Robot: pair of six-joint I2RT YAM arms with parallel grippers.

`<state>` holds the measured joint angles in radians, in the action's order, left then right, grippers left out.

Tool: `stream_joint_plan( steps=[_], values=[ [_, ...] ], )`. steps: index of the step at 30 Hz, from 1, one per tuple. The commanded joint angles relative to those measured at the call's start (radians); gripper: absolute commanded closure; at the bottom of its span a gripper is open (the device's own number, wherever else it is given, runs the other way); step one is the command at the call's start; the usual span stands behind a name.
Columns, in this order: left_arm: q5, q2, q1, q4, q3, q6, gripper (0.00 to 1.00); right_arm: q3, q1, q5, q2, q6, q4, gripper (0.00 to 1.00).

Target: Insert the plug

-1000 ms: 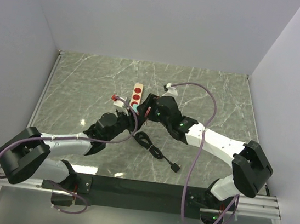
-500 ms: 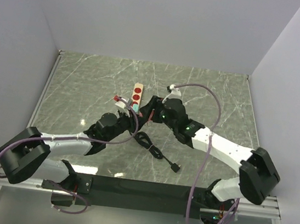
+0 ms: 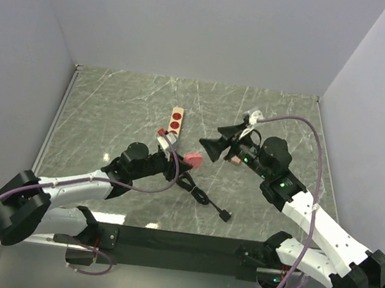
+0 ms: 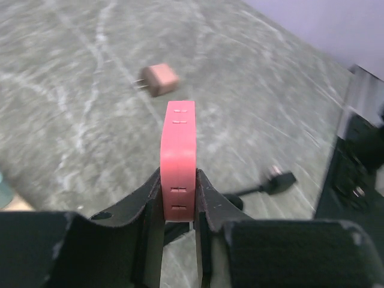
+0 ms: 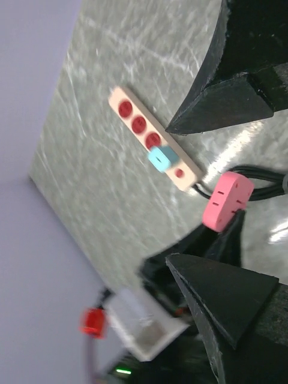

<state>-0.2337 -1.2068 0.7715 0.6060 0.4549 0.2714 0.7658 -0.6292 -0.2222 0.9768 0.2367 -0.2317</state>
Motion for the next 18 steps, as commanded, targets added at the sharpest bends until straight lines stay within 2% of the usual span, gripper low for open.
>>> stream_joint_plan(
  steps=[1,2,8,12,18],
  values=[
    [-0.192,0.064,-0.003,-0.023,0.028,-0.075,0.99,-0.045,0.006,-0.254,-0.036,-0.148,0.028,0.13],
    [-0.263,0.079,-0.005,-0.037,0.033,-0.089,1.00,-0.049,0.008,-0.323,-0.049,-0.167,0.037,0.13],
    [-0.429,0.148,-0.003,-0.120,0.048,-0.118,1.00,-0.054,0.006,-0.479,-0.067,-0.223,0.133,0.15],
    [-0.475,0.199,-0.003,-0.138,0.045,-0.120,0.99,-0.020,0.005,-0.610,-0.030,-0.276,0.213,0.21],
    [-0.472,0.254,-0.005,-0.150,0.039,-0.121,1.00,0.010,-0.004,-0.655,0.036,-0.303,0.270,0.30]
  ],
)
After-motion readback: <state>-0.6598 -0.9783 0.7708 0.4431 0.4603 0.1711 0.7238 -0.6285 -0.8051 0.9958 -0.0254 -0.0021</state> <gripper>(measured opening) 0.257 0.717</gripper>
